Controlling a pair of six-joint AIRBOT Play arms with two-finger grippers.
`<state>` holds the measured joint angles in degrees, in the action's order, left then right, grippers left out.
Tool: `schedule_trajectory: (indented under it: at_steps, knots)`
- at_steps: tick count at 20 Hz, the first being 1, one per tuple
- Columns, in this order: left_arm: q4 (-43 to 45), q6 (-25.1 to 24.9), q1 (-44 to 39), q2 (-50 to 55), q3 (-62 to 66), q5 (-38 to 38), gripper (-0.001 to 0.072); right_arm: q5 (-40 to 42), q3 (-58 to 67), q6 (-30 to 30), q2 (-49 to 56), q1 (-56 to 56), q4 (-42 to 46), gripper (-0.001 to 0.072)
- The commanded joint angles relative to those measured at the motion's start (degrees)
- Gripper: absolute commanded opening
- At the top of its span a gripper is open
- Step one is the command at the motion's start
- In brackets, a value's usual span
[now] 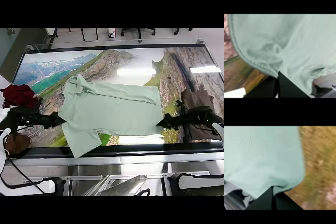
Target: Fold the shirts.
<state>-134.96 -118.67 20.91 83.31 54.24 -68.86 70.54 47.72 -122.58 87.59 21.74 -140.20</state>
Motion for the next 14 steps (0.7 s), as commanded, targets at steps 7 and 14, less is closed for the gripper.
schedule_trajectory:
  at_steps: [7,14]
  knots:
    - [-9.70,2.86,0.00,-39.26,38.56,14.49,0.0012,-4.66,43.01,8.92,-34.75,6.45,-14.47,0.0019]
    - [14.97,21.46,-3.39,-42.42,69.81,12.79,0.0012,-11.04,68.67,12.55,-44.78,15.58,-10.34,0.0019]
